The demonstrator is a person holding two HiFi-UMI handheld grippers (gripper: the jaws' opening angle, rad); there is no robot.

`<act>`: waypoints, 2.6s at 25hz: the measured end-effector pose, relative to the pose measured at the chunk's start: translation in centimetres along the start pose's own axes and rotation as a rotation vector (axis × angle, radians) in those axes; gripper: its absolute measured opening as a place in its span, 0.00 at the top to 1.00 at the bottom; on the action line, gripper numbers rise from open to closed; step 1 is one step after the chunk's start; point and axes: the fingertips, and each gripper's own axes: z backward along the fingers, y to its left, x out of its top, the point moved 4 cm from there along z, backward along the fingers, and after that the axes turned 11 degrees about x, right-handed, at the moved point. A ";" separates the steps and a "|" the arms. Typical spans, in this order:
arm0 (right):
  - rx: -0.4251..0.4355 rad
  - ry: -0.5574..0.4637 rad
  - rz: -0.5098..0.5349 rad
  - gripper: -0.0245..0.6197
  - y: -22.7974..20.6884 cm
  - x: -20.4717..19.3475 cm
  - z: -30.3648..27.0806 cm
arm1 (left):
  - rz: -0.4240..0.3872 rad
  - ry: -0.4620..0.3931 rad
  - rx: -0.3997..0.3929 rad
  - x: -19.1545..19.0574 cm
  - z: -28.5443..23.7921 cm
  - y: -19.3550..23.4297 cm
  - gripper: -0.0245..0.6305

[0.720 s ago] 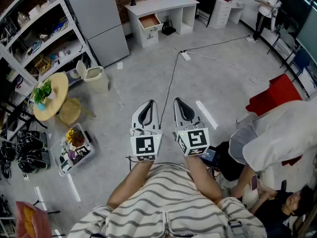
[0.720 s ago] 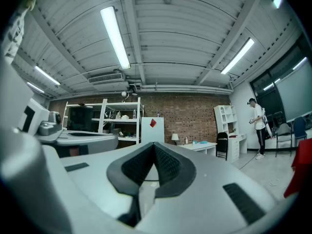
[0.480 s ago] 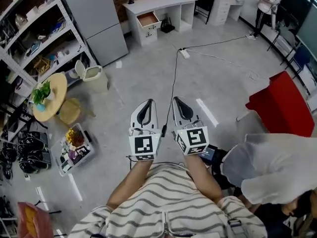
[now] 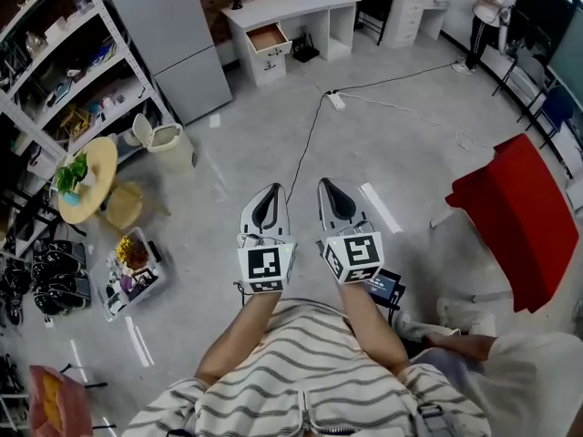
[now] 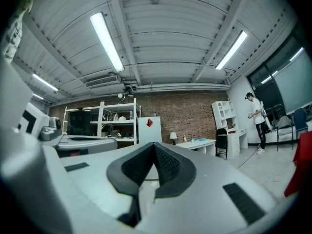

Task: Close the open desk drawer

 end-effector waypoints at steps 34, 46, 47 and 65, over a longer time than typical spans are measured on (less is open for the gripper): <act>0.003 0.028 0.033 0.95 -36.1 -1.9 -40.4 | 0.032 0.008 0.030 -3.6 -54.5 2.9 0.95; -0.008 0.041 -0.007 0.95 -45.1 -4.3 -51.0 | 0.036 0.044 0.032 -6.4 -68.0 4.2 0.95; -0.007 0.038 -0.008 0.95 -46.0 -4.6 -52.0 | 0.034 0.044 0.036 -6.7 -69.2 4.2 0.95; 0.126 0.052 0.014 0.95 -71.2 -4.5 -74.5 | 0.033 0.050 0.153 -7.4 -102.0 1.8 0.95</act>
